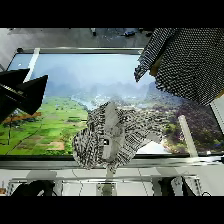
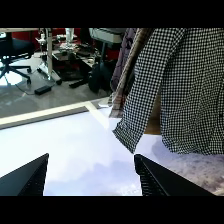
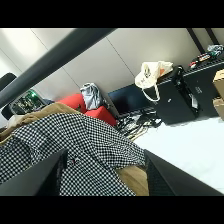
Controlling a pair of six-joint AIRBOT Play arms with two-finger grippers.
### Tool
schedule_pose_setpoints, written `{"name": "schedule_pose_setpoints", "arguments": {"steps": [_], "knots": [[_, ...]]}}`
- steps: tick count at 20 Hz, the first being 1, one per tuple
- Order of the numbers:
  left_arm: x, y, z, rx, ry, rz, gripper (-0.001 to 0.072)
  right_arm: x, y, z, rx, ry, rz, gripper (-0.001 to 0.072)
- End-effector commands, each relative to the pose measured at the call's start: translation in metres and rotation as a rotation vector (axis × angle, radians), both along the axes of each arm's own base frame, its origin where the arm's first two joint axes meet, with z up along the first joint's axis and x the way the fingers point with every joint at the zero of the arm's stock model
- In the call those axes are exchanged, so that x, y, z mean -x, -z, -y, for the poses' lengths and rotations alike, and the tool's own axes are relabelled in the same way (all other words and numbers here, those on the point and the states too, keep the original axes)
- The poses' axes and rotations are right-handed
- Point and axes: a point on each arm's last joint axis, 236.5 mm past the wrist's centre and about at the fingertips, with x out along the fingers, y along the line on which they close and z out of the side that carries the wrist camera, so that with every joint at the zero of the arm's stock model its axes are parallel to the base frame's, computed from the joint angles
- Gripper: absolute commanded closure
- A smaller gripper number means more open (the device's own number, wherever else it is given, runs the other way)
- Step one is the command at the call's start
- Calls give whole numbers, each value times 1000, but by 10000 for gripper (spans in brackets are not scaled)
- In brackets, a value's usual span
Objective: Fold the clothes and pants, and hang the long-sleeved shirts on hangers.
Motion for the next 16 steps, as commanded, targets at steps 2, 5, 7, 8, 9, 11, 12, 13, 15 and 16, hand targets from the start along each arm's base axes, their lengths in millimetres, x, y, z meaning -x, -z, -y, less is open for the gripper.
{"name": "schedule_pose_setpoints", "arguments": {"steps": [2, 5, 7, 8, 9, 11, 12, 13, 15, 16], "knots": [[0, 0, 0, -1, 0, 0, 101, 0, 0, 0, 0, 0, 0, 157], [0, 0, 0, -1, 0, 0, 101, 0, 0, 0, 0, 0, 0, 157], [0, 0, 0, -1, 0, 0, 101, 0, 0, 0, 0, 0, 0, 157], [0, 0, 0, -1, 0, 0, 101, 0, 0, 0, 0, 0, 0, 157], [0, 0, 0, -1, 0, 0, 101, 0, 0, 0, 0, 0, 0, 157], [0, 0, 0, -1, -1, 0, 100, 0, 0, 0, 0, 0, 0, 157], [0, 0, 0, -1, 0, 0, 100, 0, 0, 0, 0, 0, 0, 157], [0, 0, 0, -1, 0, 0, 101, 0, 0, 0, 0, 0, 0, 157], [0, 0, 0, -1, 0, 1, 101, 0, -2, 0, 6, 1, 4, 157], [-1, -2, -1, 4, -4, 8, 100, 2, -12, 0, 44, 6, 27, 158]]}}
